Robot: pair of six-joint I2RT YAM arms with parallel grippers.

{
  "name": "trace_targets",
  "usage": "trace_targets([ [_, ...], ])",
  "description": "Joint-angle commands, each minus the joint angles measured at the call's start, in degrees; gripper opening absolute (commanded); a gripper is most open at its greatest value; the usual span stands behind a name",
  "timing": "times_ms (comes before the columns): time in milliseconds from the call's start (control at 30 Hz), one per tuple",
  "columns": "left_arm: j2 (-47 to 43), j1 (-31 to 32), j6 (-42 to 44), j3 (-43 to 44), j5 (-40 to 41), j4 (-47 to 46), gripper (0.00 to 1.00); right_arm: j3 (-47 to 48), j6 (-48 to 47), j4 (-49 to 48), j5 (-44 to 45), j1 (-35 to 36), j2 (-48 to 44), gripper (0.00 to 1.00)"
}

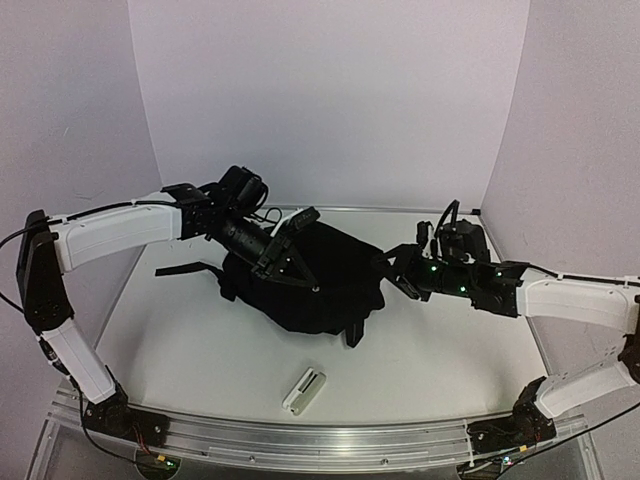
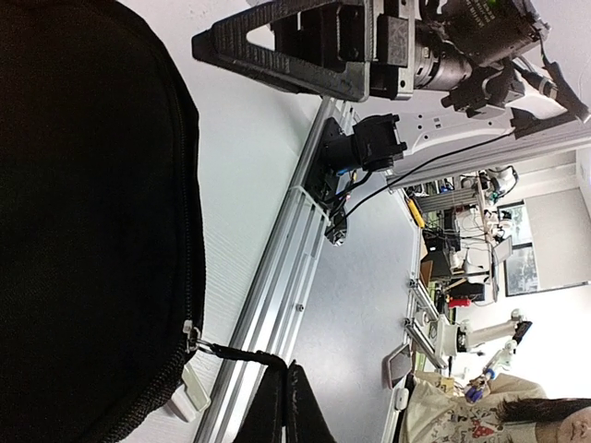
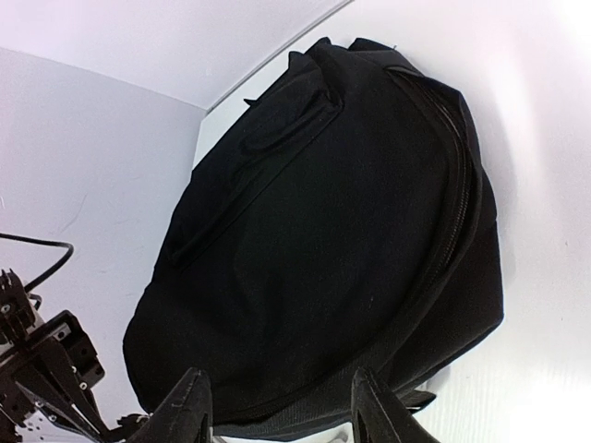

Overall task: Pack the student bag
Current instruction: Zip the student bag at the center of the board.

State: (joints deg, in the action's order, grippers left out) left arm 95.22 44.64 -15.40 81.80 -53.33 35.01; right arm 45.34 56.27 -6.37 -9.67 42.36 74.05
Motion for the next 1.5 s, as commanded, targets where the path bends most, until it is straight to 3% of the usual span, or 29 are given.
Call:
trace_targets([
  [0,0.9,2.4,-1.8,5.7,-5.9,-8.0,0.0,-1.0,6.5,-1.0,1.4,3.2,-1.8,0.49],
  [500,8.2,5.7,-3.6,10.5,-4.7,-14.7,0.0,-3.4,13.8,-2.1,4.6,9.1,-0.4,0.43],
  [567,8.7,5.9,-3.7,10.7,-4.8,-14.8,0.0,-3.1,13.7,-2.1,4.8,9.5,0.1,0.37],
  [700,8.5,5.9,-3.1,10.5,-3.7,-13.7,0.0,-3.9,13.9,-2.1,6.5,9.6,0.3,0.08],
  [767,8.0,5.7,-2.8,10.2,-1.2,-12.2,0.0,-4.4,13.9,-1.8,8.1,9.6,0.1,0.0],
  [1033,3.2,-0.6,-5.0,3.4,2.5,-11.8,0.0,-8.5,14.1,4.0,18.1,8.6,-5.2,0.0],
  [1200,1.9,-0.8,1.1,2.9,-0.9,-4.7,0.0,-9.5,14.2,8.0,22.3,6.5,-7.8,0.0],
  [1333,0.0,-1.6,5.6,2.2,2.9,1.9,0.0,-10.1,13.5,8.9,23.3,4.1,-8.7,0.0],
  [1467,-1.8,-3.2,5.8,-0.2,3.3,2.5,0.0,-10.1,12.3,10.1,23.6,1.9,-9.0,0.0],
])
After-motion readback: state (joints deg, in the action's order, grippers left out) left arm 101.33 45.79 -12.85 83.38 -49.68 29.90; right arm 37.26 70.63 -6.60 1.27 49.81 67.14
